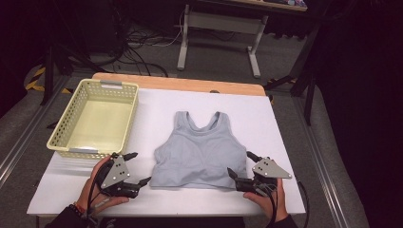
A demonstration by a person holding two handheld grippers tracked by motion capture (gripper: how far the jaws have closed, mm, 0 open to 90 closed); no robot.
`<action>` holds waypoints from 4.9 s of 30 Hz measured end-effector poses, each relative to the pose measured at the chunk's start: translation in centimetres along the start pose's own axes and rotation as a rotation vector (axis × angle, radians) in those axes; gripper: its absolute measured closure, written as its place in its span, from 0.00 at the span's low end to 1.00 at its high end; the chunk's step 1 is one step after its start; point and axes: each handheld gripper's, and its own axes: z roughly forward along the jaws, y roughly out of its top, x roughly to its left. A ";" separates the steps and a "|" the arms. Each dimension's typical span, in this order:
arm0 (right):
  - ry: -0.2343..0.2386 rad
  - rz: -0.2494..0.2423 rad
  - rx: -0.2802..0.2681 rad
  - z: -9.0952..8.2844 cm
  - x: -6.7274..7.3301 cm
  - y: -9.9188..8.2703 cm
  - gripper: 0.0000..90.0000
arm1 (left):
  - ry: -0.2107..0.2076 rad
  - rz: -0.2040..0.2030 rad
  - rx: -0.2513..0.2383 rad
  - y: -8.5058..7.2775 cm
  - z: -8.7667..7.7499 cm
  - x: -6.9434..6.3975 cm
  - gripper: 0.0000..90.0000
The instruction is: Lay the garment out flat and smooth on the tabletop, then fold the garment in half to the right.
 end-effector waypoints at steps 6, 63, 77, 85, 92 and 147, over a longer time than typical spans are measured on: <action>0.015 -0.014 -0.008 0.3 0.2 0.4 0.15 | 0.014 -0.004 0.008 -0.3 -0.4 0.1 0.16; 0.421 -0.195 0.211 11.6 15.3 3.0 0.93 | 0.117 -0.235 0.190 2.8 8.2 1.0 0.33; 0.416 -0.229 0.204 11.6 15.5 3.0 0.93 | -0.001 -0.365 0.270 2.9 9.5 1.8 0.65; 0.409 -0.233 0.201 11.5 15.7 2.9 0.93 | -0.056 -0.371 0.253 2.8 9.3 1.9 0.88; 0.428 -0.231 0.188 11.4 15.5 3.0 0.93 | -0.046 -0.362 0.237 2.8 8.6 1.9 0.89; 0.025 0.135 0.038 -3.1 2.7 -2.7 0.93 | -0.214 -0.043 0.189 8.0 13.7 -10.1 0.22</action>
